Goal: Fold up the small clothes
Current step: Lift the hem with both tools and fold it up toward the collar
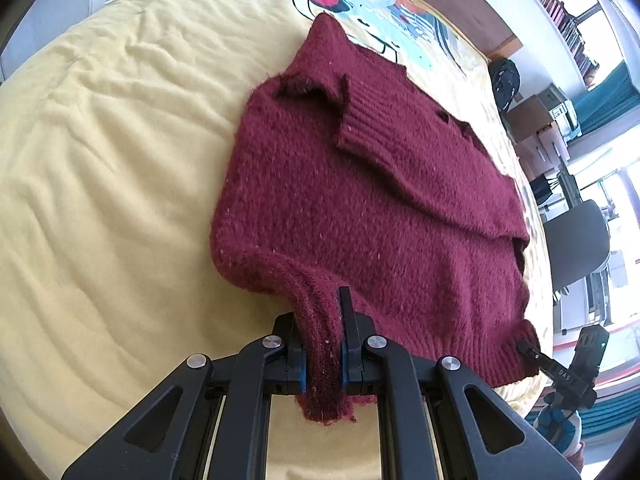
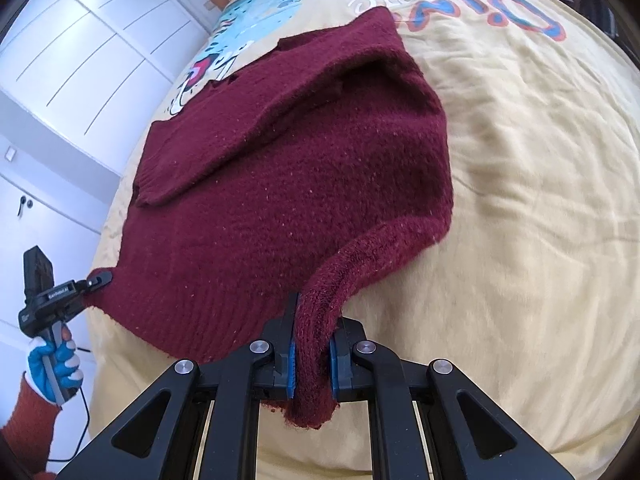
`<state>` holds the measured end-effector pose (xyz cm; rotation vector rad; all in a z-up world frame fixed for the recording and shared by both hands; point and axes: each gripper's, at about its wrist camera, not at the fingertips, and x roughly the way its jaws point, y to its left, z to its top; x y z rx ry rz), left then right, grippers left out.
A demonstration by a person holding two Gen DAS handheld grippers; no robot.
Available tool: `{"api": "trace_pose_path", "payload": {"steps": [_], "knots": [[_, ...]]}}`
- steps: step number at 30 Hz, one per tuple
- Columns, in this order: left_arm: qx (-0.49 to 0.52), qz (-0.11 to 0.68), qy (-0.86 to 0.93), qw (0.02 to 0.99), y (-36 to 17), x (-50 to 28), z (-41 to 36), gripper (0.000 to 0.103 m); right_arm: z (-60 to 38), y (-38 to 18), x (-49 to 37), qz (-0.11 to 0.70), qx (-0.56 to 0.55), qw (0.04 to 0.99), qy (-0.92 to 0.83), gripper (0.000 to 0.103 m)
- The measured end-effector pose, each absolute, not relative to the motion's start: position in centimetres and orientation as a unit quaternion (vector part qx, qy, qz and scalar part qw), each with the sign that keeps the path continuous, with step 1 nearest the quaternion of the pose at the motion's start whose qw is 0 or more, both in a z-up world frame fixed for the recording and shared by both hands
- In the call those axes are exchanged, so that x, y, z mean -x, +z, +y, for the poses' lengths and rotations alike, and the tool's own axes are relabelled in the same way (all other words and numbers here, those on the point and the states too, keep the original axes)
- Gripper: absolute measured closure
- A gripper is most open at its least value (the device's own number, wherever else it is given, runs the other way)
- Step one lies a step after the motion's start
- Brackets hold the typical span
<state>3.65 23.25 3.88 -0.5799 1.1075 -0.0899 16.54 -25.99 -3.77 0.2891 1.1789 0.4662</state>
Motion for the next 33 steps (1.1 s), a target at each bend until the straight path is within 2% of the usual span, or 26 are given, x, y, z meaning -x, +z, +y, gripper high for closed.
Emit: {"api": "trace_pose_path", "payload": {"steps": [10,24,33], "knots": [[0.271,0.494,-0.052,0.825,6.0,-6.0,23.7,0.094,-26.1,-0.4,-19.2,0.516,-0.126,0.817,0.224,0.092],[0.246,0.448,-0.058,0.858,10.2,-14.0,24.5,0.094,-25.3,4.2,-26.5,0.467,-0.126,0.849,0.211,0.092],[0.228,0.445,-0.048,0.865,9.6,-20.3,24.5,0.094,-24.3,4.5,-32.0,0.461,-0.135,0.856,0.193,0.092]]}}
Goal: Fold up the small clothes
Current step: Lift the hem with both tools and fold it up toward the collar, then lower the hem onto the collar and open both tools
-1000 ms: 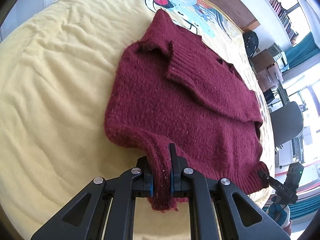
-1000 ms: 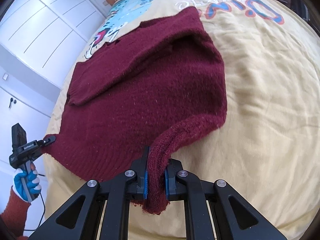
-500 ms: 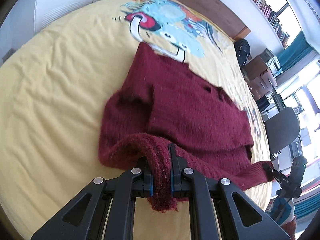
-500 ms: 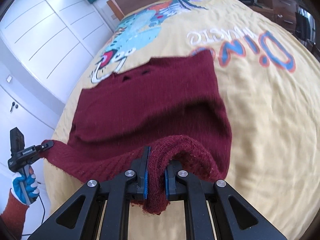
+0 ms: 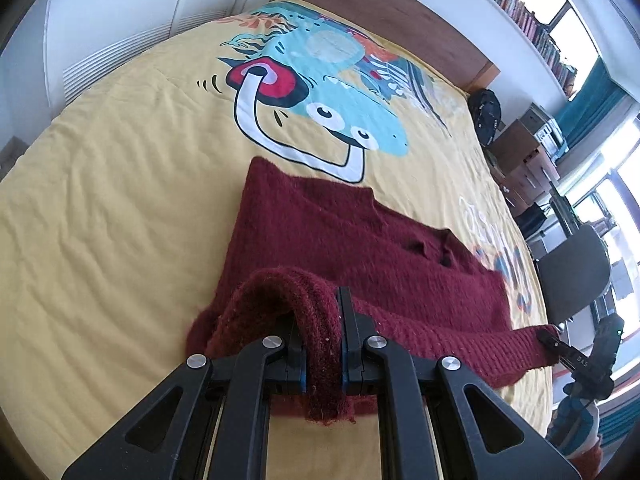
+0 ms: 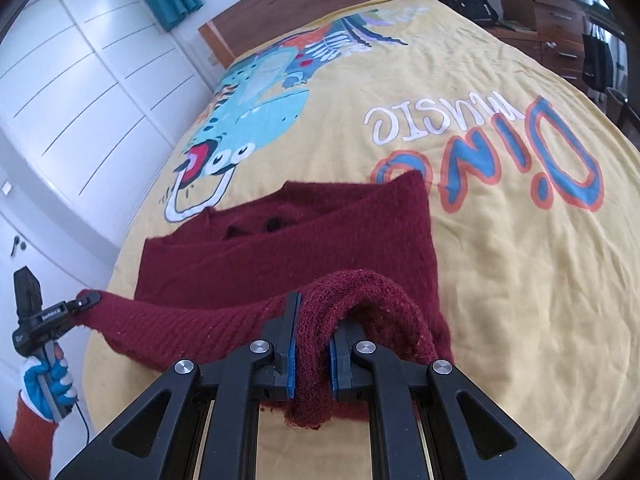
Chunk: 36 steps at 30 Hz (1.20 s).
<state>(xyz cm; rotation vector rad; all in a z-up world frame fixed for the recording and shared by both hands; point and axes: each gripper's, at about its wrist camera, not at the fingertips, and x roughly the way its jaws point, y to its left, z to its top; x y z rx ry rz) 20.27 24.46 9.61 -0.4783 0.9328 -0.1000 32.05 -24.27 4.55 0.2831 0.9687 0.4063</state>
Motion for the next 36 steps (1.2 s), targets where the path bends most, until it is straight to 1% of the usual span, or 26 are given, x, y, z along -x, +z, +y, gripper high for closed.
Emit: {"api": "trace_pose_path", "payload": {"steps": [12,16,22,26,28,29,30,31,32,33,34,35,36], "knots": [[0.209,0.466,-0.036,0.859,6.9,-27.8,24.1,0.094,-24.6,2.2,-38.1,0.476,-0.159,0.849,0.163,0.092],[0.196,0.489,-0.024,0.85,4.8,-30.2,23.6,0.093,-24.5,0.9,-39.5,0.492,-0.161,0.843,0.147,0.091],[0.184,0.516,-0.015,0.836,2.0,-31.6,23.4,0.092,-24.3,-0.9,-40.7,0.511,-0.163,0.835,0.125,0.085],[0.191,0.524,-0.019,0.83,1.6,-31.9,23.9,0.089,-24.0,-1.6,-41.4,0.522,-0.156,0.83,0.118,0.083],[0.197,0.524,-0.023,0.828,1.9,-32.0,24.2,0.085,-24.1,-1.7,-41.8,0.525,-0.163,0.827,0.117,0.08],[0.202,0.524,-0.025,0.827,2.0,-32.0,24.3,0.083,-24.3,-1.8,-42.0,0.526,-0.172,0.825,0.117,0.075],[0.208,0.524,-0.029,0.826,2.3,-32.0,24.5,0.077,-24.3,-1.7,-42.2,0.526,-0.176,0.824,0.118,0.068],[0.211,0.522,-0.032,0.826,2.7,-32.0,24.6,0.073,-24.3,-1.7,-42.4,0.527,-0.179,0.822,0.12,0.064],[0.212,0.52,-0.033,0.827,3.0,-32.0,24.7,0.065,-24.2,-1.5,-42.7,0.528,-0.182,0.82,0.125,0.053],[0.211,0.517,-0.031,0.829,3.6,-32.1,24.8,0.059,-24.1,-1.4,-42.9,0.528,-0.182,0.82,0.126,0.046],[0.208,0.514,-0.026,0.832,4.1,-32.1,24.8,0.055,-24.1,-1.0,-43.1,0.524,-0.181,0.823,0.122,0.043],[0.202,0.513,-0.018,0.834,4.7,-32.1,24.9,0.046,-24.2,-0.6,-43.3,0.521,-0.179,0.827,0.113,0.036],[0.2,0.51,-0.016,0.836,5.1,-32.1,25.0,0.045,-24.2,-0.2,-43.5,0.518,-0.178,0.83,0.107,0.034]]}}
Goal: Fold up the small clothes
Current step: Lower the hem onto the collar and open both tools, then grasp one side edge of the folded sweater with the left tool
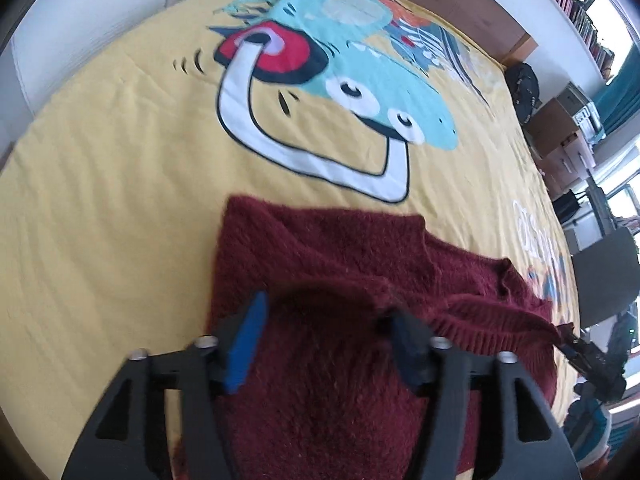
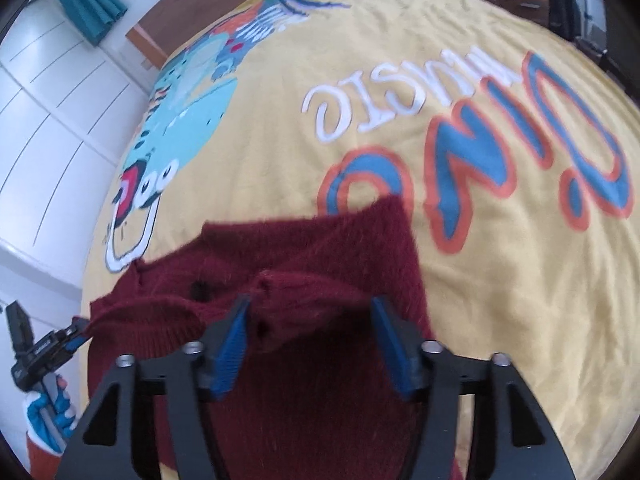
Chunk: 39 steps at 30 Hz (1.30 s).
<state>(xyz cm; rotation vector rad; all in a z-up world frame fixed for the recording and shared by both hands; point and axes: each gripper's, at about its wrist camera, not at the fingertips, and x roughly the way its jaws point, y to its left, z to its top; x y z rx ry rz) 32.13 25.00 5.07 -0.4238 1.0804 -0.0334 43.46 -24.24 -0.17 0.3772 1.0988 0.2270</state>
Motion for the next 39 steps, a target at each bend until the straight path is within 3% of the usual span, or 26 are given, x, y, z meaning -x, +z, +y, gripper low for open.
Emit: {"api": "trace_pose_path", "payload": {"steps": [10,21,27,39], "knots": [[0.119,0.486,-0.012,0.866,8.4,-29.1,23.9,0.045,-23.3,5.0,-40.9,0.473,-0.097,0.865,0.138,0.034],[0.057,0.5,-0.048,0.863,4.5,-24.6,19.8,0.045,-19.4,0.3,-33.7,0.491,-0.009,0.853,0.176,0.034],[0.047,0.529,-0.027,0.847,0.4,-25.2,20.2,0.045,-19.5,-3.0,-35.0,0.514,0.005,0.844,0.156,0.034],[0.035,0.504,-0.031,0.863,2.6,-29.7,18.4,0.045,-16.4,-0.3,-39.4,0.483,0.023,0.861,0.156,0.034]]}}
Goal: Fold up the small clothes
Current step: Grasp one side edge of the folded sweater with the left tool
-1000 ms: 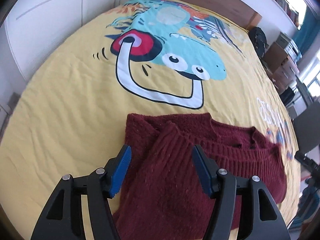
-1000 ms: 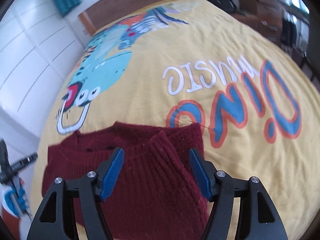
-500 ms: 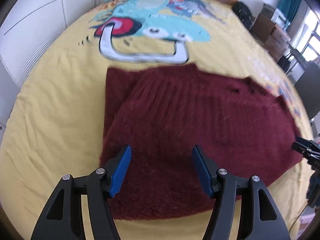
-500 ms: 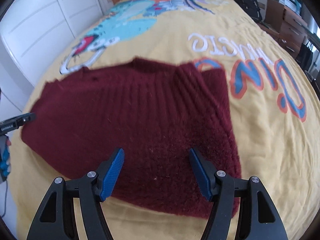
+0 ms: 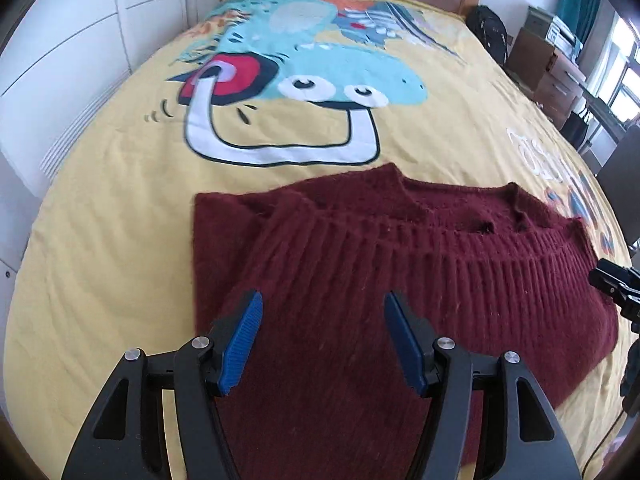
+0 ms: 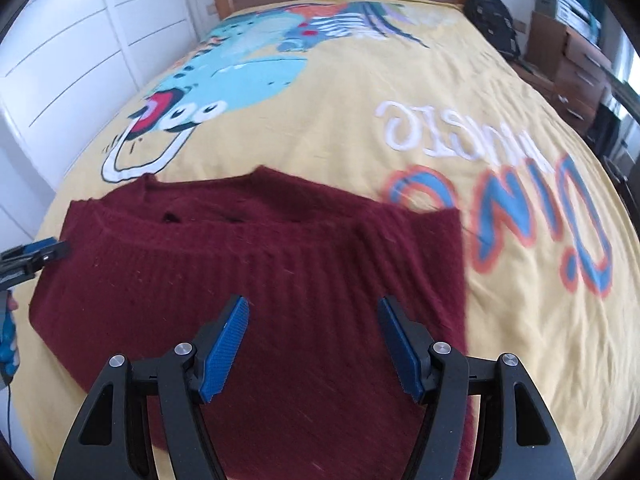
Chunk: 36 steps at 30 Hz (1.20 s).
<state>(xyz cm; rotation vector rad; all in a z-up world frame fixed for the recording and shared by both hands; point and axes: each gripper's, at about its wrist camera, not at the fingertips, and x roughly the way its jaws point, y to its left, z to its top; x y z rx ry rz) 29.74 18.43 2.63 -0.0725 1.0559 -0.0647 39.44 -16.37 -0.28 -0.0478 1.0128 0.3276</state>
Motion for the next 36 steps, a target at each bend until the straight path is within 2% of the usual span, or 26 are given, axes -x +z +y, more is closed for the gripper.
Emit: {"api": "trace_pose_path", "payload": {"steps": [6,12,21,30,36], "knots": [[0.026,0.525,-0.019,0.851,-0.5,-30.7,18.3,0.044,-15.4,-3.4,-41.4,0.515,0.034,0.845,0.144,0.034],[0.024,0.511,-0.021,0.859,1.4,-29.7,19.3,0.044,-18.4,-1.6,-41.2,0.508,0.034,0.853,0.117,0.036],[0.054,0.49,-0.026,0.87,4.5,-25.3,21.0,0.044,-19.4,0.9,-35.1,0.487,0.025,0.861,0.143,0.035],[0.053,0.531,-0.026,0.845,1.1,-21.8,20.6,0.044,-20.2,-2.7,-32.1,0.527,0.025,0.841,0.123,0.035],[0.064,0.506,-0.017,0.86,3.5,-20.0,22.5,0.044,-21.7,-0.5,-31.0,0.512,0.018,0.852,0.106,0.035]]}}
